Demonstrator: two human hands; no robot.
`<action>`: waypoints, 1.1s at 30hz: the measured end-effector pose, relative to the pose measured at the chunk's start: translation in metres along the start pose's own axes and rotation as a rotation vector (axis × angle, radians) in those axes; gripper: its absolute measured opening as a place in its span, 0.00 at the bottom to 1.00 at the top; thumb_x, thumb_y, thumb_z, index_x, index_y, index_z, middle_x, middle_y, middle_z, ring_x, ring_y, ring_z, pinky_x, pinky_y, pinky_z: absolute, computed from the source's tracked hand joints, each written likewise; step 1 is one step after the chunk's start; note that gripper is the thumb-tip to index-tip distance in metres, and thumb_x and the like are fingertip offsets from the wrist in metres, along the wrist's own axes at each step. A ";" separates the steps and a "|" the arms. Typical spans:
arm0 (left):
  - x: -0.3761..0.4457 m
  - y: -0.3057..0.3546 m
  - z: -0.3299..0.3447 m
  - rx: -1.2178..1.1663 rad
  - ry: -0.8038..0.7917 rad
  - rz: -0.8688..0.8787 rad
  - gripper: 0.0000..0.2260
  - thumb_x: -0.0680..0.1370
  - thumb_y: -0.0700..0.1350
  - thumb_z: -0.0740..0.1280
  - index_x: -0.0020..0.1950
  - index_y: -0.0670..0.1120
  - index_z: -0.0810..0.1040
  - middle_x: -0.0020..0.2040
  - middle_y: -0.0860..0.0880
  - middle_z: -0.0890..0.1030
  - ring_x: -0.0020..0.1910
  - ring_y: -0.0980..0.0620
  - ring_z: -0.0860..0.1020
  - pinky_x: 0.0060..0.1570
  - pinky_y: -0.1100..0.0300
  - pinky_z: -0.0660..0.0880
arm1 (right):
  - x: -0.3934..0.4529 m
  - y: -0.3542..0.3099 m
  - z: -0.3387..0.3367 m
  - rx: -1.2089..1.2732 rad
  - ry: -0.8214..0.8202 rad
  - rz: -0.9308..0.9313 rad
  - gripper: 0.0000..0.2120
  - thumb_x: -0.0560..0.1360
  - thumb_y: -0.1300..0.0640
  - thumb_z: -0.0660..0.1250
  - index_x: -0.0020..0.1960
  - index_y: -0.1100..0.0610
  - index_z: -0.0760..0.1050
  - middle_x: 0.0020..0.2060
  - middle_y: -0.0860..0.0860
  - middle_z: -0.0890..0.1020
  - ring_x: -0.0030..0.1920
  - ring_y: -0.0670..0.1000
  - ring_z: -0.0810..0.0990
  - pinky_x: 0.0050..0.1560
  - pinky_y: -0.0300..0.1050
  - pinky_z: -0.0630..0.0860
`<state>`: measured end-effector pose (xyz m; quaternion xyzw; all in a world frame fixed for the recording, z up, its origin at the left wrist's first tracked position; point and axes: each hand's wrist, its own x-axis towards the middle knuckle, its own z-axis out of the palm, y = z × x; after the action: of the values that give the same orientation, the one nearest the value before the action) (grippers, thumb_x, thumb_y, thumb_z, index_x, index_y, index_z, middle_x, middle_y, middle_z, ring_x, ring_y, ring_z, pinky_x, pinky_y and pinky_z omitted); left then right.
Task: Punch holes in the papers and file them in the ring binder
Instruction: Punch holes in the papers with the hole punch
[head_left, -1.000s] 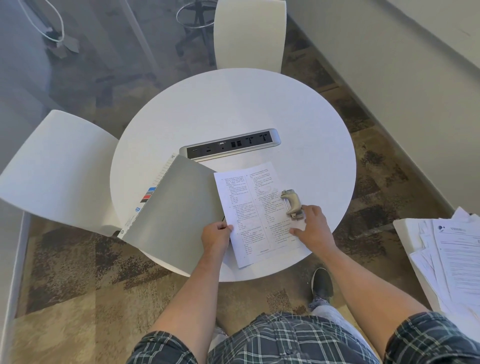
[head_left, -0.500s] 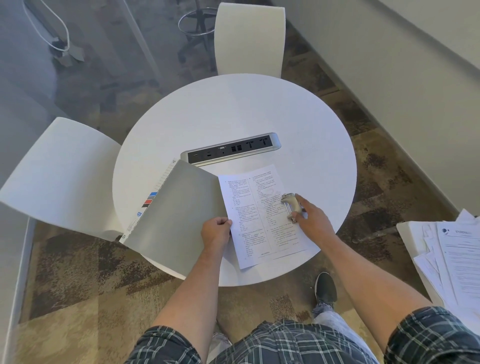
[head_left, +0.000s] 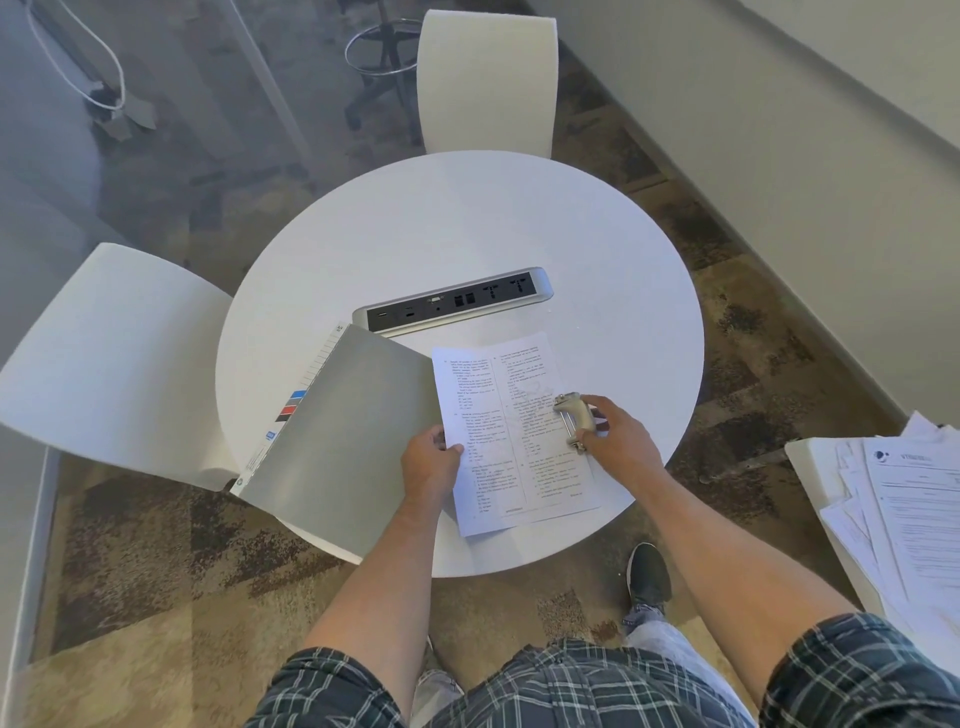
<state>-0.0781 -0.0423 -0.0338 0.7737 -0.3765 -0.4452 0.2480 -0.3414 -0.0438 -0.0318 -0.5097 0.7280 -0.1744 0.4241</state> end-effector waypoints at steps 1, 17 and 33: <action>0.000 -0.002 0.000 0.006 0.004 -0.008 0.10 0.79 0.37 0.70 0.58 0.47 0.81 0.49 0.51 0.82 0.48 0.50 0.81 0.47 0.59 0.73 | 0.002 0.001 0.000 -0.023 0.000 0.013 0.23 0.76 0.53 0.72 0.68 0.40 0.72 0.59 0.44 0.82 0.53 0.46 0.80 0.51 0.49 0.79; -0.006 -0.015 0.001 0.061 0.014 -0.065 0.04 0.78 0.38 0.70 0.50 0.46 0.79 0.50 0.48 0.83 0.47 0.49 0.81 0.43 0.58 0.74 | 0.030 -0.008 -0.007 -0.132 0.039 0.084 0.07 0.75 0.58 0.76 0.45 0.58 0.78 0.30 0.50 0.84 0.24 0.44 0.83 0.33 0.44 0.80; -0.006 -0.021 0.003 0.093 0.031 -0.071 0.02 0.78 0.38 0.70 0.47 0.44 0.80 0.44 0.49 0.84 0.44 0.48 0.82 0.42 0.60 0.73 | 0.044 -0.001 -0.014 -0.088 -0.051 0.130 0.14 0.74 0.56 0.78 0.48 0.67 0.80 0.33 0.57 0.87 0.32 0.50 0.83 0.43 0.51 0.83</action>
<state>-0.0749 -0.0248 -0.0474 0.8041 -0.3654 -0.4234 0.2017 -0.3578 -0.0854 -0.0422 -0.4838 0.7555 -0.1013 0.4300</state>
